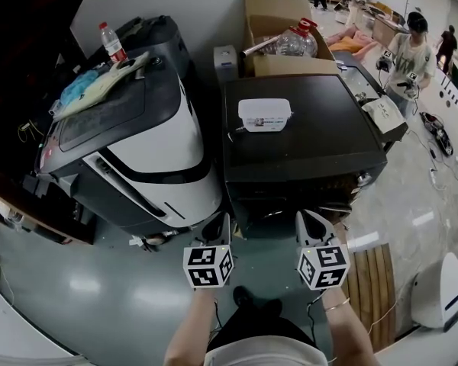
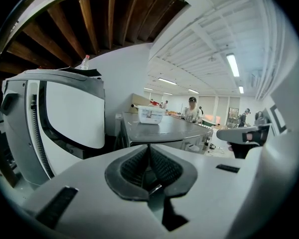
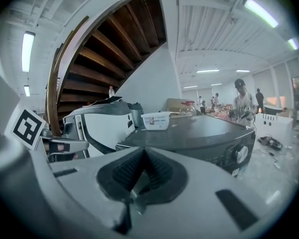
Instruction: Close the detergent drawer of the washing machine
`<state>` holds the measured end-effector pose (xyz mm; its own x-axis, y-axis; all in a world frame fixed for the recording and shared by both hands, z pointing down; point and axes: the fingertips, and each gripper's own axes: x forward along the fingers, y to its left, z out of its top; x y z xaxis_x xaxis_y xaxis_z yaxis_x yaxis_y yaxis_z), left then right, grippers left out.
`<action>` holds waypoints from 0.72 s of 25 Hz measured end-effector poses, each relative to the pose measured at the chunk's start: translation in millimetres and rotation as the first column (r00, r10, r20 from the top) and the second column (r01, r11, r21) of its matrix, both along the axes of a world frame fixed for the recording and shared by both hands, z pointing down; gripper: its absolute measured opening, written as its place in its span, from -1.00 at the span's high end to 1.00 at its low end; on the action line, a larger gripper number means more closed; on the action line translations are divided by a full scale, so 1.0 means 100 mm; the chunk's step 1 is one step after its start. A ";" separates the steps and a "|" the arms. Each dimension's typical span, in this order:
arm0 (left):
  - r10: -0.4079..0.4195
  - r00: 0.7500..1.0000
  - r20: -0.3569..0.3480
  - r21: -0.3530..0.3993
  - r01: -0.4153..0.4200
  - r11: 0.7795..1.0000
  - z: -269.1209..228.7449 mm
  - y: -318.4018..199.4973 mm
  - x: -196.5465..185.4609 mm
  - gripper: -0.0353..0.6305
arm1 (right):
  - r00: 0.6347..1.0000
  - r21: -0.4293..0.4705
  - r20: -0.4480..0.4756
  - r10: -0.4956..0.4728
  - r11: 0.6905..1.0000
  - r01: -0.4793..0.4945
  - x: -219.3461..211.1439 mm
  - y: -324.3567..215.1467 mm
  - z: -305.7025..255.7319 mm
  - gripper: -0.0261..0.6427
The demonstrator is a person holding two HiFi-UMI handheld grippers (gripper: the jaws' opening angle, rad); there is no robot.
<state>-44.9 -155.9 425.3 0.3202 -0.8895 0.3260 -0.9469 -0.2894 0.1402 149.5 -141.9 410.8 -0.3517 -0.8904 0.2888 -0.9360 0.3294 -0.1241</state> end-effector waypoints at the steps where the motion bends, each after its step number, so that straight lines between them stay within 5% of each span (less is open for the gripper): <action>1: 0.000 1.000 0.001 0.004 0.000 1.000 -0.01 0.02 0.00 0.88 | 1.000 0.002 -0.003 -0.002 1.000 0.002 0.00 0.03 -0.01 0.91; 18: -0.009 1.000 -0.010 0.039 0.009 0.999 -0.14 0.30 0.06 0.91 | 0.999 0.021 0.025 -0.025 0.999 0.025 0.08 0.31 -0.11 0.92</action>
<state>-38.6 -125.9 411.8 0.3153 -0.9044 0.2876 -0.9480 -0.2866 0.1381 157.7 -111.1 399.9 -0.3806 -0.8871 0.2613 -0.9242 0.3552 -0.1402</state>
